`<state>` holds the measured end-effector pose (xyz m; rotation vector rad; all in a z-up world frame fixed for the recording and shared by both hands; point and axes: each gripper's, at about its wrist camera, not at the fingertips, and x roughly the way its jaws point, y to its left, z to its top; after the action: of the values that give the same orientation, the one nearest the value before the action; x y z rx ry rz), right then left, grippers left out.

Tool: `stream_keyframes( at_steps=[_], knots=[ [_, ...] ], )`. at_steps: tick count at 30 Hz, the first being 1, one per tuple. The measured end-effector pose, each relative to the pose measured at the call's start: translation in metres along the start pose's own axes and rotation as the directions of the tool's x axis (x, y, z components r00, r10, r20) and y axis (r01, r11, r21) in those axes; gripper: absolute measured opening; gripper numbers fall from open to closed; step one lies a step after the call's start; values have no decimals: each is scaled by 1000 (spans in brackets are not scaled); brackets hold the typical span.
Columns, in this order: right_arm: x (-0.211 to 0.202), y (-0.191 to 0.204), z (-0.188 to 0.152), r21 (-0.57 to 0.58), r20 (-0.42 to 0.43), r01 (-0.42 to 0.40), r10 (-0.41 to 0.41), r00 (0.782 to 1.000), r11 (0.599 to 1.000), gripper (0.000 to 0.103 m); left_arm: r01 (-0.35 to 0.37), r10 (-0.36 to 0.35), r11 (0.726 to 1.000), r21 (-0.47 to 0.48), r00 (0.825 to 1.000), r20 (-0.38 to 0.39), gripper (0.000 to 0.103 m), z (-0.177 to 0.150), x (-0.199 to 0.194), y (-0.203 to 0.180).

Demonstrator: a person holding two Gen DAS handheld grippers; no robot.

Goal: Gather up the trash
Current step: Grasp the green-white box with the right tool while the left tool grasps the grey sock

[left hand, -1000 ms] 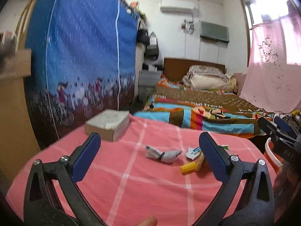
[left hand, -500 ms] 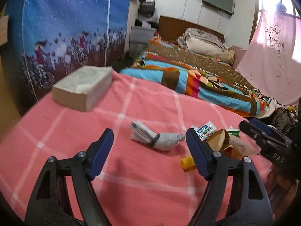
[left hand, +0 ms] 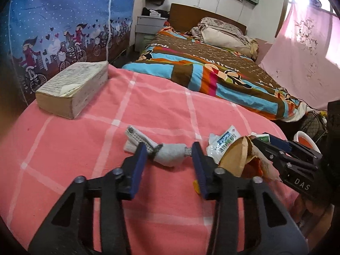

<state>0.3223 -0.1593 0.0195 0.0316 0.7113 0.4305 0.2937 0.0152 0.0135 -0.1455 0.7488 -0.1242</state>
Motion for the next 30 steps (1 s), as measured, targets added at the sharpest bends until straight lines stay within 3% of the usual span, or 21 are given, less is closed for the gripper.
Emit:
stream_keyframes(
  at_steps=[2, 4, 13, 25, 30],
  knots=[
    [-1, 0, -1, 3, 1, -5, 5, 1000, 1000, 38, 0, 0, 1000, 9, 1000, 6, 36, 0, -1, -1],
    [-3, 0, -1, 0, 7, -6, 6, 1000, 1000, 38, -4, 4, 1000, 6, 1000, 13, 16, 1, -3, 0],
    [-19, 2, -4, 0, 88, 3, -3, 996, 1000, 38, 10, -9, 1000, -27, 1000, 28, 4, -2, -9, 6],
    [-27, 2, -6, -7, 134, 6, -5, 991, 1000, 38, 1, -2, 1000, 11, 996, 93, 3, -6, -26, 0],
    [-32, 7, -8, -24, 157, 10, -6, 988, 1000, 38, -42, 40, 999, 12, 993, 114, 6, -6, -30, -2]
  ],
)
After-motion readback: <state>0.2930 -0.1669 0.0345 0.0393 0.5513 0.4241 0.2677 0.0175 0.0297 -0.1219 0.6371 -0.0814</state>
